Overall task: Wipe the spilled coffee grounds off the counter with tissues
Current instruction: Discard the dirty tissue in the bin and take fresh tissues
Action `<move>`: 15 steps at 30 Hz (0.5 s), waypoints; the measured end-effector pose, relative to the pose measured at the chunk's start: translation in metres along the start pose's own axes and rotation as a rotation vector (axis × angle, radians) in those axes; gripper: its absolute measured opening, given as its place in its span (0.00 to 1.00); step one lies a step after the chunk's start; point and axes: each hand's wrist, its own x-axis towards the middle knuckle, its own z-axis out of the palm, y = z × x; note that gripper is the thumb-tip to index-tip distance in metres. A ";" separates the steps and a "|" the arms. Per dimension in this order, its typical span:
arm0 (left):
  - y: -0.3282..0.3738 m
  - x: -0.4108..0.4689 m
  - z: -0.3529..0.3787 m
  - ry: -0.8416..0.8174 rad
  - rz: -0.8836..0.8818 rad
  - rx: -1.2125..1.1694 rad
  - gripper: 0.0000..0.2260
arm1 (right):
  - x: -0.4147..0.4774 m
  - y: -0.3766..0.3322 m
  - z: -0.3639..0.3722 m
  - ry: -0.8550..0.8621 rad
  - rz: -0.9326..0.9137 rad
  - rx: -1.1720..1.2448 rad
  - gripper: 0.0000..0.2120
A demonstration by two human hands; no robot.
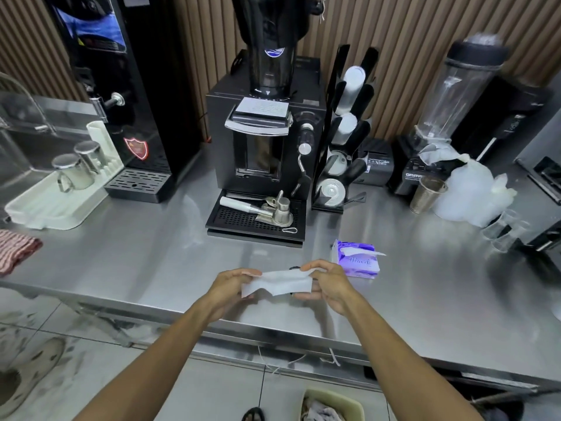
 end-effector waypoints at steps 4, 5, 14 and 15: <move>-0.001 0.001 -0.002 0.003 -0.042 -0.059 0.11 | 0.003 0.001 0.003 -0.006 0.066 0.061 0.10; -0.001 0.004 -0.003 0.005 -0.057 -0.077 0.14 | 0.006 0.002 0.004 0.000 0.075 0.064 0.12; 0.009 0.019 -0.037 -0.031 0.095 0.153 0.11 | 0.032 0.008 0.027 0.044 -0.044 0.025 0.13; 0.010 0.022 -0.041 -0.036 0.116 0.170 0.11 | 0.038 0.009 0.032 0.046 -0.049 0.021 0.12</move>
